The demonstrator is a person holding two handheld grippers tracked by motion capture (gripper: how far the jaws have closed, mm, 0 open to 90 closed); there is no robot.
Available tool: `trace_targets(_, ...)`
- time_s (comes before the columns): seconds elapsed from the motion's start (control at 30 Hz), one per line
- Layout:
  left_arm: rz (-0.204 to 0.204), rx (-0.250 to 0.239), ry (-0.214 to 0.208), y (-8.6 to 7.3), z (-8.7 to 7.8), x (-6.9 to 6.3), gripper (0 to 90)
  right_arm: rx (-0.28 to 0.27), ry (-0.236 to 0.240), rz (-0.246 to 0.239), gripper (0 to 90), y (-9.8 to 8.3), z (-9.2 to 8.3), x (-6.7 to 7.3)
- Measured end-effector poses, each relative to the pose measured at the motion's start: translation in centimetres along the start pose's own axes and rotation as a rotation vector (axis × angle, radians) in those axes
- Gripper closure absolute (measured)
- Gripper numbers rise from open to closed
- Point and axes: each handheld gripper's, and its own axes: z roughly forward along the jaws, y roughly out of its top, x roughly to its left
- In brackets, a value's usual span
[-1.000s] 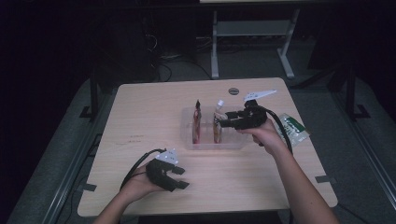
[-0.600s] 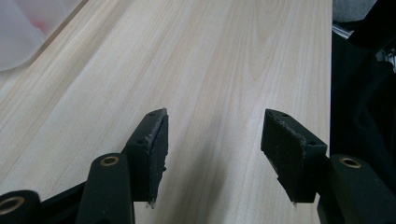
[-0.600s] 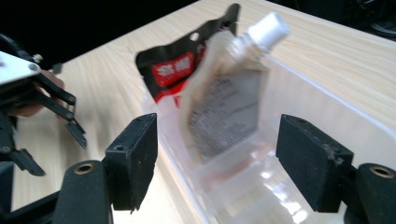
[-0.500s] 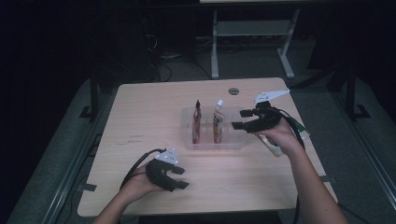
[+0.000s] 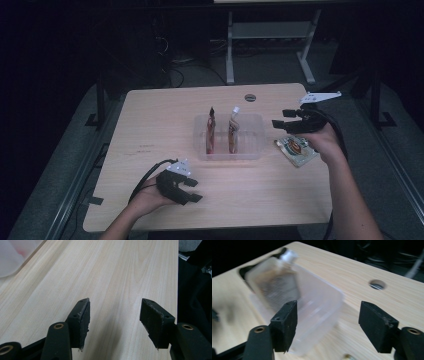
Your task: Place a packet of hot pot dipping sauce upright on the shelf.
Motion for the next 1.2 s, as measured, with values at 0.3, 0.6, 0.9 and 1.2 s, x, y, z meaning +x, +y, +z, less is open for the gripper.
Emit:
trace_targets(0.3,0.003,0.001,-0.001,0.0,0.1,0.0,41.0,0.043,-0.141,0.035,66.4,-2.2,-0.5,-3.0)
trace_targets(0.6,0.003,0.004,-0.002,0.0,0.2,0.0,41.0,0.152,-0.198,0.050,89.8,-4.6,0.8,-5.0)
trace_targets(0.9,0.003,0.009,-0.004,0.1,0.2,0.0,41.0,0.280,-0.217,0.073,89.8,-7.0,1.6,-6.5)
trace_targets(1.2,0.002,0.008,-0.007,0.1,0.4,-0.1,41.0,0.364,-0.190,0.070,89.9,-8.2,2.9,-6.7)
